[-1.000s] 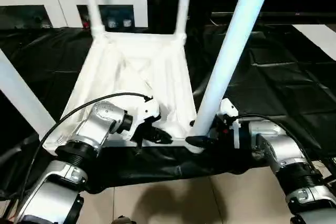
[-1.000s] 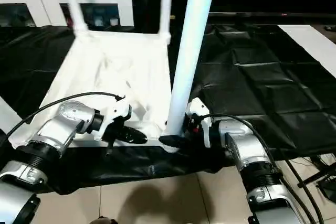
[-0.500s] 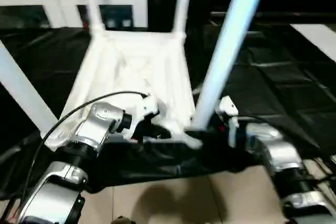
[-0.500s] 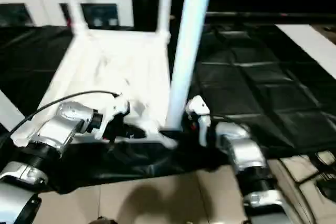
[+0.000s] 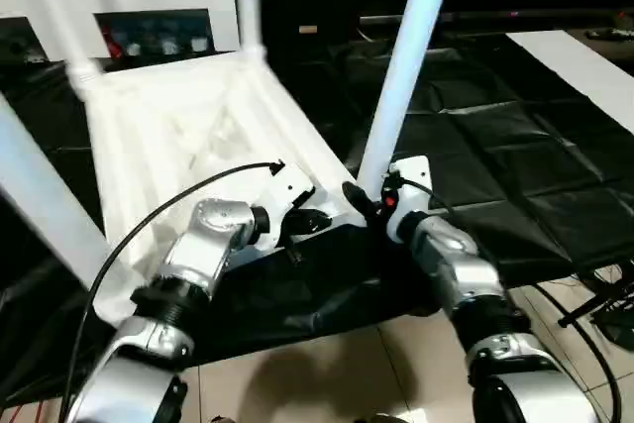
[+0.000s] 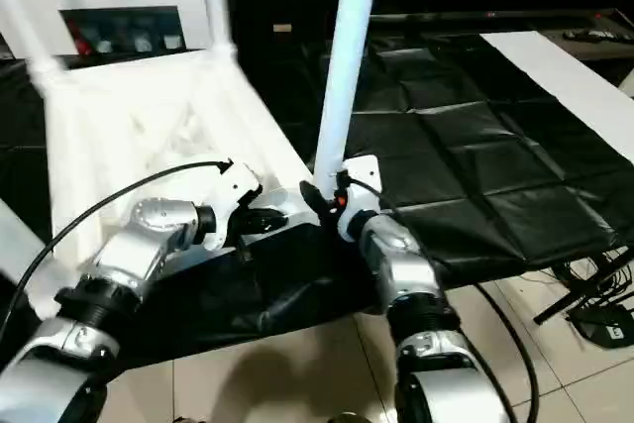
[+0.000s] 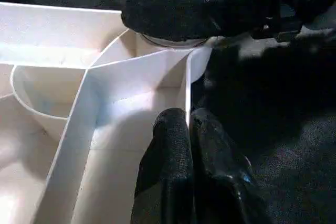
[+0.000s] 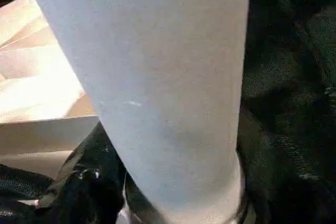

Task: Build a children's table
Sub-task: Rotate leg to tighten

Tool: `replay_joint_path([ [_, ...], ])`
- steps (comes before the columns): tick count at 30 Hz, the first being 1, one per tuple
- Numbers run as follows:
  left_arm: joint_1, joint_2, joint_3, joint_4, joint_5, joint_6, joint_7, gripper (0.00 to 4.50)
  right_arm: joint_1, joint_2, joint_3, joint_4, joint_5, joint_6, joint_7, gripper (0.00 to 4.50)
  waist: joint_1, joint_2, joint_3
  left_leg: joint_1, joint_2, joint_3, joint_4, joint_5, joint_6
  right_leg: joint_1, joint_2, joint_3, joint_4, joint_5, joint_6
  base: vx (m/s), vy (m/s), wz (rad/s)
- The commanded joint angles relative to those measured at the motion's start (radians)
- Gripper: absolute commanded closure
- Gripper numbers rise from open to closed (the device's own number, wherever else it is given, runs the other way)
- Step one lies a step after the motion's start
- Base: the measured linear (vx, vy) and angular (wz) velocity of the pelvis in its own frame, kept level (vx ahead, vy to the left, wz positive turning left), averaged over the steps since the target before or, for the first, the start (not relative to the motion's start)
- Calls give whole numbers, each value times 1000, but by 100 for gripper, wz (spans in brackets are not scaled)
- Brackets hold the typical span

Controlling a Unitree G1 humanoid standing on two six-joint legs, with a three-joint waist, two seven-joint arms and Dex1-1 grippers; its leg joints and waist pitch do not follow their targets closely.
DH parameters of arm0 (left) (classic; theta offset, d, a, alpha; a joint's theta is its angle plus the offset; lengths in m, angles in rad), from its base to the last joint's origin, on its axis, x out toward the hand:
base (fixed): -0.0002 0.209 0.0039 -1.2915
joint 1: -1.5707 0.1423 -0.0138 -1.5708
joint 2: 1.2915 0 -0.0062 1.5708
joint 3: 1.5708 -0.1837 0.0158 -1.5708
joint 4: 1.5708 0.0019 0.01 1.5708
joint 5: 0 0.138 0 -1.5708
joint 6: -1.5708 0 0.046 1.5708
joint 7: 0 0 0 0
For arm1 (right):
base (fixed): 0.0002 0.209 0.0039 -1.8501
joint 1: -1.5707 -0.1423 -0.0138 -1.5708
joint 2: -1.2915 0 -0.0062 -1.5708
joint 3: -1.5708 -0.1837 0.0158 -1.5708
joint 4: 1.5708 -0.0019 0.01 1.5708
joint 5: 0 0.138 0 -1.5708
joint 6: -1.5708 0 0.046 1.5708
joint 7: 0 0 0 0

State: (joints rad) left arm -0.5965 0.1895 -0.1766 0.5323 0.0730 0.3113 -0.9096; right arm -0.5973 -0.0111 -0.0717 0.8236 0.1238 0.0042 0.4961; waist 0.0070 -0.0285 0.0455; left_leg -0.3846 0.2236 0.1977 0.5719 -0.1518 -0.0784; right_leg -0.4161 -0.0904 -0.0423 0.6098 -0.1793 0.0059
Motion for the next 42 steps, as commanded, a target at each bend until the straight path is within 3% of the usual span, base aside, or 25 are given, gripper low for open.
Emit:
replay_joint_path([
  [1,-12,-54,-52,-54,-63,-44,-55,450,-2,40,73,32,-14,15,80,93,7,-1,-64,14,2,-1,-57,-252,44,49,-29,25,-74,-171,-224,0,0,0],
  [4,-16,-43,-58,-43,-59,-67,-86,450,6,9,87,7,-8,23,157,86,12,-7,-65,15,2,-1,-56,-252,51,51,-30,24,-74,-183,-220,0,0,0],
  [7,-24,-10,-68,-33,-66,-91,-172,450,27,-63,131,-34,-9,21,328,86,20,-2,-64,15,3,0,-54,-234,66,51,-30,25,-73,-158,-224,0,0,0],
  [9,-31,12,-74,-19,-69,-108,-219,450,44,-104,149,-69,6,43,431,86,32,-5,-64,18,4,1,-53,-235,71,51,-31,26,-73,-154,-227,0,0,0],
  [10,-34,24,-76,-9,-73,-119,-249,450,54,-133,160,-90,16,72,492,86,34,2,-63,20,4,2,-53,-238,71,49,-29,27,-72,-148,-230,0,0,0],
  [12,-40,38,-79,4,-75,-136,-281,450,67,-170,178,-115,20,100,566,86,38,-2,-64,20,5,1,-54,-232,73,53,-28,26,-69,-129,-235,0,0,0],
  [22,-74,89,-91,71,-78,-182,-421,450,104,-282,258,-230,31,185,800,86,64,1,-63,25,7,4,-55,-261,41,48,-30,25,-73,-193,-225,0,0,0],
  [25,-86,93,-92,94,-80,-188,-438,450,109,-288,271,-248,28,202,826,120,72,3,-64,25,9,3,-55,-257,37,48,-32,26,-71,-182,-227,0,0,0],
  [26,-89,94,-92,100,-80,-192,-443,450,110,-290,274,-254,31,209,830,122,76,8,-65,26,10,2,-56,-253,33,48,-33,25,-69,-173,-231,0,0,0],
  [29,-91,95,-92,105,-81,-195,-451,450,112,-291,279,-261,35,217,834,154,78,5,-65,25,9,2,-56,-249,32,49,-32,24,-67,-151,-238,0,0,0],
  [30,-90,96,-91,105,-81,-196,-453,450,115,-288,280,-265,37,220,828,160,78,15,-65,25,9,1,-56,-251,28,50,-32,24,-66,-146,-241,0,0,0],
  [32,-92,96,-88,114,-81,-201,-455,450,123,-282,277,-278,43,233,819,177,77,9,-66,25,8,2,-55,-247,29,51,-31,24,-65,-126,-245,0,0,0],
  [36,-93,85,-65,116,-83,-197,-404,450,137,-243,226,-300,83,261,754,185,77,10,-66,26,8,2,-55,-248,30,51,-31,24,-65,-123,-246,0,0,0],
  [39,-94,69,-50,119,-78,-186,-349,450,140,-215,200,-295,85,254,697,189,74,9,-63,27,8,0,-59,-286,16,48,-33,24,-72,-191,-234,0,0,0],
  [42,-82,32,-21,89,-67,-144,-219,450,101,-118,110,-168,56,179,407,189,64,12,-60,30,8,-5,-64,-330,-20,37,-41,26,-81,-301,-203,0,0,0],
])
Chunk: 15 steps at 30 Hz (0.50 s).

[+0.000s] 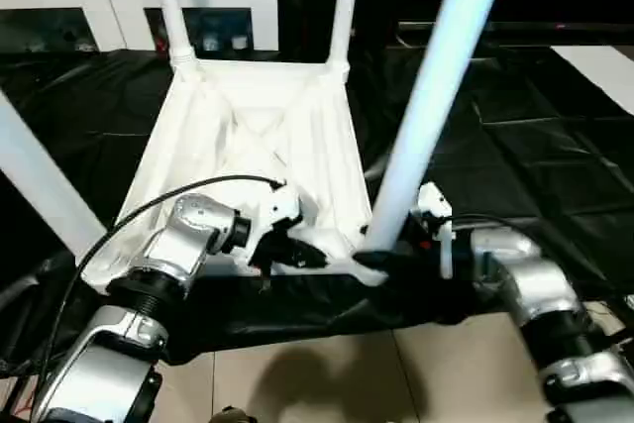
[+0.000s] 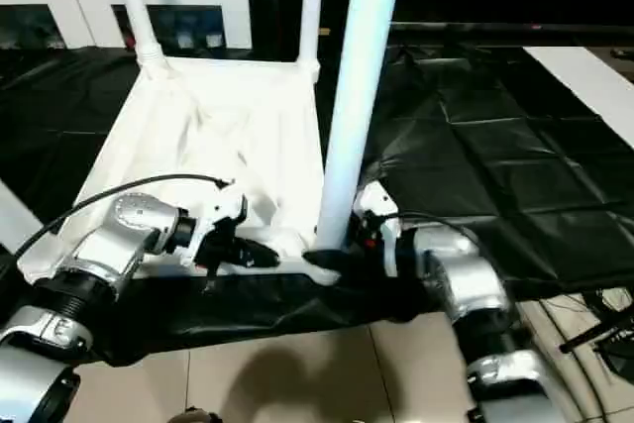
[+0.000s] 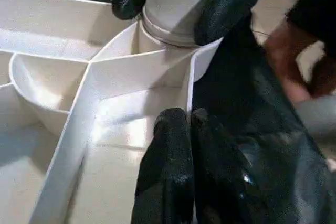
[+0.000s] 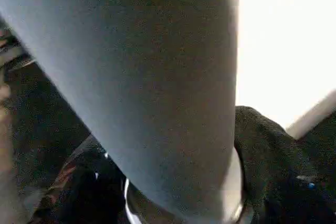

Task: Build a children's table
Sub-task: Rotate leg to tighten

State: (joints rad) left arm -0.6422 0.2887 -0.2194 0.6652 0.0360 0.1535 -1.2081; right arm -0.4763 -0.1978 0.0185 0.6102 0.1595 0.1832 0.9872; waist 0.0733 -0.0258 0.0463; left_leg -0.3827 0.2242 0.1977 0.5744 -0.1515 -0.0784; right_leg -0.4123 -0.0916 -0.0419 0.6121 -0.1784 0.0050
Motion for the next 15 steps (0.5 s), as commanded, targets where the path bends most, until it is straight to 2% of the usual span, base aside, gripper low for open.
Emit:
replay_joint_path([
  [1,-32,-76,27,-53,-28,23,106,450,-31,87,3,69,18,-6,-139,192,-16,6,-61,21,3,-10,-69,-340,-34,40,-39,22,-85,-337,-189,0,0,0],
  [2,-32,-76,27,-53,-28,23,106,450,-31,87,3,69,18,-6,-139,192,-24,5,-63,16,1,-13,-72,-323,-33,46,-34,20,-84,-328,-178,0,0,0],
  [3,-27,-87,33,-64,-28,38,134,450,-45,105,-15,96,19,-3,-198,193,-24,5,-63,16,1,-13,-72,-323,-33,46,-34,20,-84,-328,-178,0,0,0],
  [4,-10,-110,35,-100,-23,68,177,450,-70,144,-41,148,10,-12,-314,194,-38,17,-62,20,3,-10,-70,-331,-32,38,-33,23,-84,-285,-191,0,0,0],
  [5,-3,-119,35,-116,-21,81,194,450,-78,160,-49,164,7,-16,-348,195,-49,11,-63,15,-1,-11,-68,-335,-28,42,-31,21,-84,-286,-194,0,0,0],
  [6,12,-136,33,-147,-22,104,213,450,-89,187,-61,182,8,-24,-388,195,-52,9,-64,14,-1,-9,-66,-324,-18,42,-32,22,-85,-284,-192,0,0,0],
  [9,27,-154,27,-178,-26,123,235,450,-102,217,-66,197,4,-38,-413,195,-59,11,-65,15,0,-8,-64,-317,-2,41,-29,22,-87,-267,-199,0,0,0],
  [10,41,-162,18,-198,-26,129,246,450,-109,234,-62,212,-9,-60,-420,161,-63,7,-65,12,0,-8,-63,-308,4,42,-28,22,-82,-242,-207,0,0,0],
  [12,47,-166,11,-206,-26,130,248,450,-113,239,-59,221,-7,-71,-406,126,-64,6,-67,9,0,-8,-62,-286,16,46,-28,21,-79,-214,-212,0,0,0],
  [15,56,-165,2,-223,-29,134,252,450,-120,232,-58,230,6,-76,-369,114,-62,5,-68,13,2,-5,-60,-266,35,44,-27,22,-76,-165,-232,0,0,0],
])
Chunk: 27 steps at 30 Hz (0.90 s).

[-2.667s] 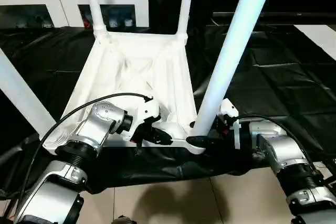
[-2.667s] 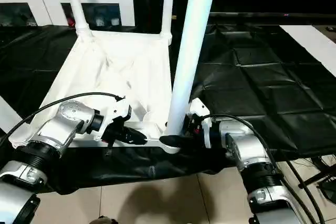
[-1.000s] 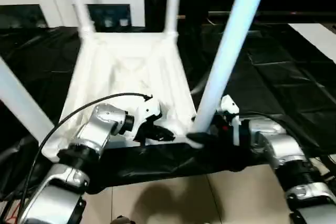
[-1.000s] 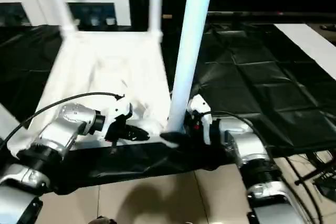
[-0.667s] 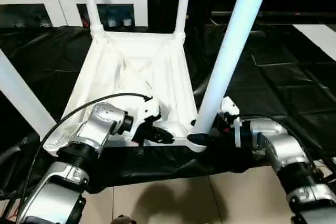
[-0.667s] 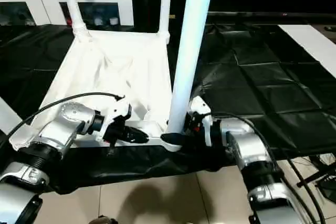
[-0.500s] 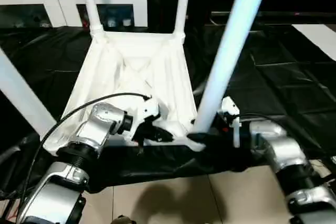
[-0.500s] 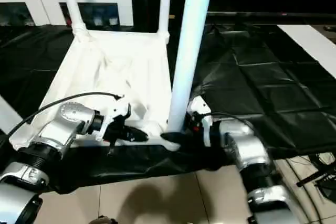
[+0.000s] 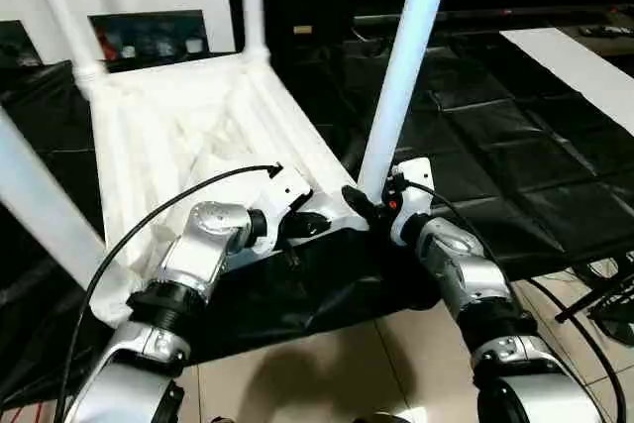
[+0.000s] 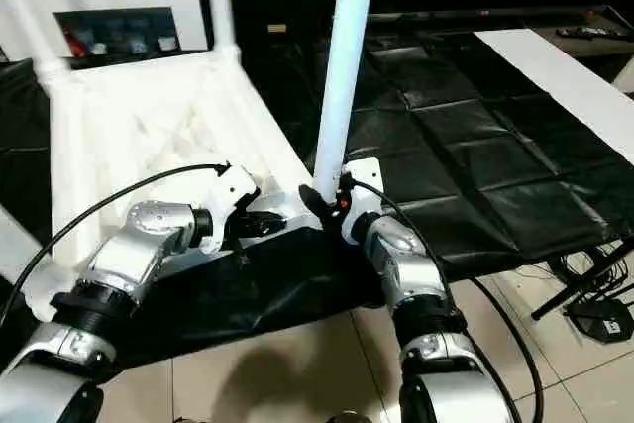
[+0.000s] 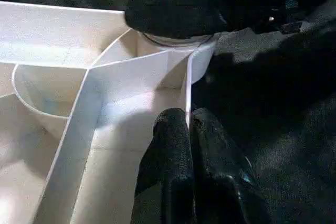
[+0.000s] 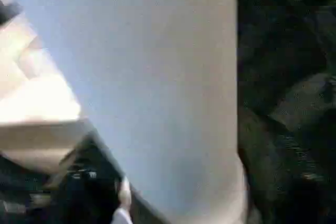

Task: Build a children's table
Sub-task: Rotate leg to tighten

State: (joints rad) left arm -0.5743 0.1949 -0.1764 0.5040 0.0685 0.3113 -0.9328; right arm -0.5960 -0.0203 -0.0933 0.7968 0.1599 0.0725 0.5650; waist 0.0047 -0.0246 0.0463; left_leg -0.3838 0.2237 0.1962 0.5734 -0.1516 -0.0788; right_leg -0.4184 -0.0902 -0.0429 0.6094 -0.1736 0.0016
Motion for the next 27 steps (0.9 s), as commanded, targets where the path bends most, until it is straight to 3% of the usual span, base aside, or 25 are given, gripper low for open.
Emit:
replay_joint_path([
  [1,-10,-70,-41,-69,-60,-17,-18,450,-1,49,55,43,5,32,63,86,9,5,-67,15,3,-2,-58,-254,40,50,-28,24,-71,-150,-235,0,0,0],
  [4,-15,-52,-30,-62,-52,-24,-18,450,37,-44,111,-36,-27,17,188,79,13,5,-66,15,2,0,-57,-252,48,54,-27,22,-72,-138,-236,0,0,0],
  [6,-15,-51,-30,-62,-52,-25,-18,450,37,-46,112,-38,-27,17,191,79,18,5,-66,16,3,1,-56,-253,53,53,-28,24,-73,-142,-232,0,0,0],
  [10,-31,-27,-27,-39,-50,-39,-39,450,125,-232,100,-197,16,55,390,79,44,-2,-66,23,4,4,-53,-244,66,53,-27,26,-77,-152,-216,0,0,0],
  [11,-31,-27,-27,-39,-50,-39,-39,450,125,-232,100,-197,16,55,390,79,48,-4,-65,20,3,4,-53,-239,72,55,-26,26,-75,-147,-216,0,0,0],
  [12,-36,-17,-29,-31,-50,-46,-52,450,161,-315,88,-254,43,78,473,79,53,-1,-65,18,3,4,-52,-237,75,57,-27,26,-76,-149,-210,0,0,0],
  [18,-41,7,-41,-11,-49,-68,-96,450,208,-408,76,-336,81,120,570,79,51,-8,-64,14,0,2,-51,-254,76,56,-28,23,-84,-232,-188,0,0,0],
  [22,-54,42,-59,8,-55,-108,-176,450,233,-467,74,-395,106,151,625,79,51,-11,-64,12,1,1,-50,-241,81,53,-28,22,-83,-239,-187,0,0,0],
  [27,-75,64,-78,25,-52,-145,-229,450,209,-473,62,-373,91,125,592,79,54,-9,-66,17,2,3,-48,-241,74,47,-28,22,-81,-228,-199,0,0,0],
])
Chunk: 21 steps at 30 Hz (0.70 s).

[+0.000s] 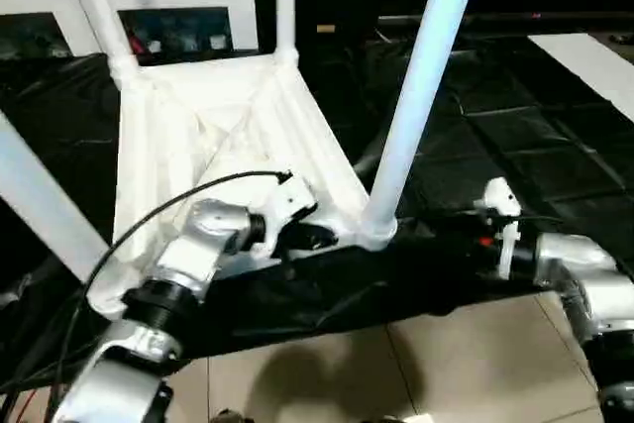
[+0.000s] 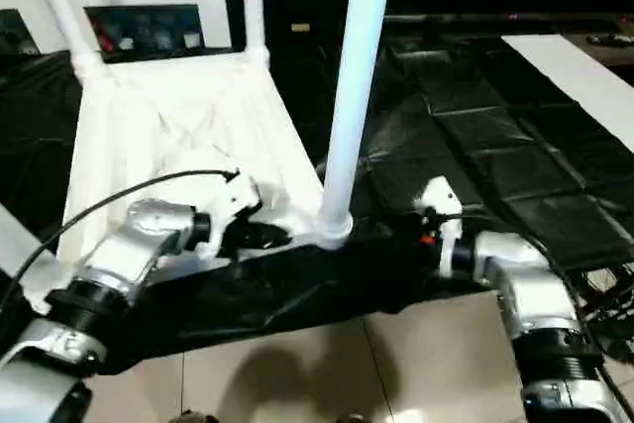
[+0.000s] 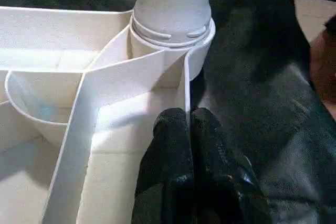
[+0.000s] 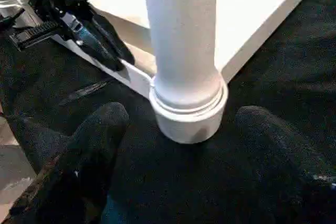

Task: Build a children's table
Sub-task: Rotate leg to tighten

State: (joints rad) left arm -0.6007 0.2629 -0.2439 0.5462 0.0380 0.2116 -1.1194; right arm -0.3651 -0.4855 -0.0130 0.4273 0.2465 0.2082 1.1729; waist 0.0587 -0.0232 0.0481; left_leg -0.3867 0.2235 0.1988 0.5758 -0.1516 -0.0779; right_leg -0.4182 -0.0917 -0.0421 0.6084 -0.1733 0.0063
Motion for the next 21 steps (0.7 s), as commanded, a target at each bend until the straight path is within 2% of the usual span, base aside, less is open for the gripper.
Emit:
replay_joint_path([
  [1,-50,-3,-12,-16,-21,-49,-46,450,-24,-7,-20,-2,4,-11,-20,79,-1,-12,-68,20,2,1,-50,-239,72,47,-27,22,-80,-227,-205,0,0,0],
  [5,-63,-4,-19,5,-20,-78,-59,450,-23,-17,-4,-38,21,32,1,79,4,-17,-68,21,4,3,-49,-228,76,48,-25,22,-76,-204,-211,0,0,0],
  [6,-64,-4,-19,6,-20,-79,-59,450,-22,-17,-3,-39,21,32,1,79,6,-15,-69,20,4,2,-50,-226,75,49,-26,22,-74,-202,-211,0,0,0],
  [7,-72,-9,-19,22,-15,-113,-40,450,-17,-22,9,-53,14,29,7,79,7,-22,-69,18,4,2,-48,-219,78,50,-27,21,-73,-196,-208,0,0,0],
  [8,-81,-25,-2,34,-15,-113,10,450,-10,-27,16,-70,19,37,21,79,7,-23,-69,17,4,1,-48,-220,79,52,-28,22,-71,-195,-206,0,0,0],
  [10,-83,-29,3,38,-16,-112,22,450,-9,-28,18,-74,21,40,23,79,8,-23,-68,16,4,1,-47,-218,79,52,-30,22,-72,-206,-200,0,0,0],
  [11,-86,-41,24,25,-34,-89,42,423,-1,-35,24,-89,24,47,33,79,8,-28,-68,15,4,1,-47,-217,79,52,-31,22,-72,-209,-199,0,0,0],
  [12,-85,-52,45,7,-48,-71,71,423,5,-39,26,-102,29,58,40,79,8,-30,-67,15,4,1,-46,-216,79,52,-31,22,-72,-212,-201,0,0,0],
  [13,-81,-60,58,-9,-57,-62,91,392,11,-41,27,-114,35,70,45,79,10,-28,-68,16,6,0,-47,-214,78,53,-33,22,-71,-208,-208,0,0,0],
  [15,-79,-64,66,-18,-62,-58,101,388,14,-43,28,-122,39,77,47,79,11,-28,-67,15,8,-1,-48,-212,77,53,-32,21,-69,-184,-222,0,0,0],
  [16,-61,-67,77,-56,-71,-54,128,383,27,-48,35,-152,52,105,58,79,10,-35,-66,14,7,-2,-48,-215,80,55,-31,20,-68,-183,-216,0,0,0],
  [17,-61,-67,77,-56,-71,-54,128,383,27,-48,35,-152,52,105,58,79,7,-36,-65,12,6,-1,-48,-217,82,55,-30,20,-69,-191,-212,0,0,0],
  [18,-19,-64,94,-133,-111,-12,124,374,40,-48,51,-175,60,125,74,79,7,-36,-64,12,6,-2,-48,-219,81,56,-32,20,-69,-199,-210,0,0,0],
  [21,41,-50,113,-236,-155,65,110,345,46,-26,68,-189,64,130,65,79,0,-32,-63,12,7,-2,-49,-229,75,52,-31,20,-72,-234,-205,0,0,0],
])
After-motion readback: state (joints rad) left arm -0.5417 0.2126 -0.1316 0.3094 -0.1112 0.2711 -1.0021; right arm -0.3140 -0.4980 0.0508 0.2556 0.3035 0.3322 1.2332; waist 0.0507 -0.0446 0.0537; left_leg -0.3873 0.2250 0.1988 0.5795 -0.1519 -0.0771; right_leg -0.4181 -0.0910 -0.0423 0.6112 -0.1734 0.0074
